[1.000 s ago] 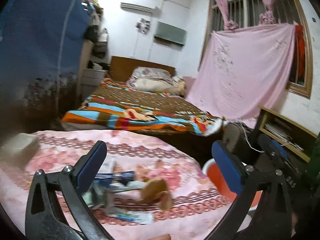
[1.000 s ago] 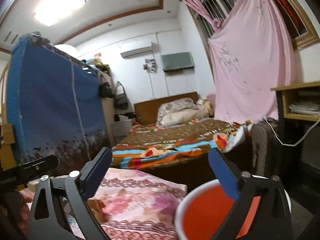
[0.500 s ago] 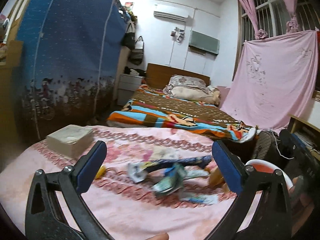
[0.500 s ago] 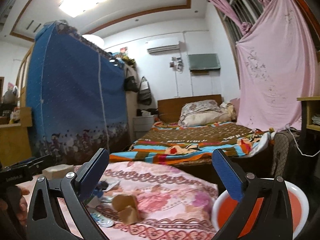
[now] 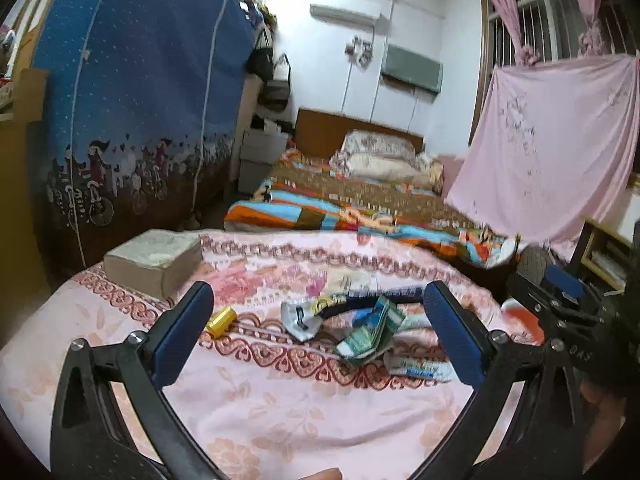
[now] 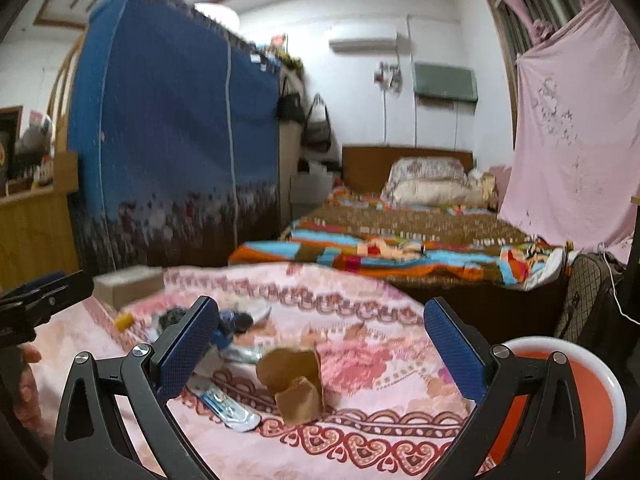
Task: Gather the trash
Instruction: 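Move both open tools back over the trash on the bed, then grasp the green juice carton with the left tool while the right tool grasps the brown paper bag, then lift the carton and paper bag and carry both toward the orange basin, then open the left tool to drop the carton into the basin while the right tool releases the bag, then move both open tools back over the trash on the bed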
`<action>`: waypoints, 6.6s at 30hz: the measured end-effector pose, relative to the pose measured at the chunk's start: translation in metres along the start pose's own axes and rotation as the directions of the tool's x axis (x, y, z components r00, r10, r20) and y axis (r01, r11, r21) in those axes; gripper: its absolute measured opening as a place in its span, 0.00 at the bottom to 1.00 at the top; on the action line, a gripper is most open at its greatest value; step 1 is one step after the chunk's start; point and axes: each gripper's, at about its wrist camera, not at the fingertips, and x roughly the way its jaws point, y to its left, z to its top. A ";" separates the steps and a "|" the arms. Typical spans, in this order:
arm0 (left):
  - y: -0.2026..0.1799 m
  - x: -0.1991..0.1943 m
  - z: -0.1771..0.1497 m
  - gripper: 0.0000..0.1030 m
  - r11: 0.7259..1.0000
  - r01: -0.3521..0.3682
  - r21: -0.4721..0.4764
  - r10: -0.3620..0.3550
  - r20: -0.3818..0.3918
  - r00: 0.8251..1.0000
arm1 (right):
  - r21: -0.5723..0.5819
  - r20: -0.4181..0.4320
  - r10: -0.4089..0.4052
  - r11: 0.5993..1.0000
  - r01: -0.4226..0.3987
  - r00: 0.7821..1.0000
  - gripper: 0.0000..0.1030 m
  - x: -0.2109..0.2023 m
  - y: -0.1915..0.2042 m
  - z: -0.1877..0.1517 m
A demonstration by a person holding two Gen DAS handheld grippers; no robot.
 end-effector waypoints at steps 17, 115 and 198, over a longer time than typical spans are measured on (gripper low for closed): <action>-0.009 0.068 -0.019 0.79 0.997 0.076 -0.016 -0.076 -0.387 0.919 | 0.114 -0.352 0.069 0.993 -0.031 0.933 0.99 0.058 -0.012 -0.024; -0.129 0.012 0.027 0.07 0.875 0.414 0.251 -0.430 0.011 0.903 | 0.102 0.258 -0.090 0.993 0.065 0.962 0.50 -0.062 -0.068 0.014; -0.027 0.015 0.033 0.89 0.999 0.014 0.029 -0.018 0.122 0.992 | 0.200 0.317 -0.160 0.975 0.100 0.935 1.00 -0.045 -0.046 0.014</action>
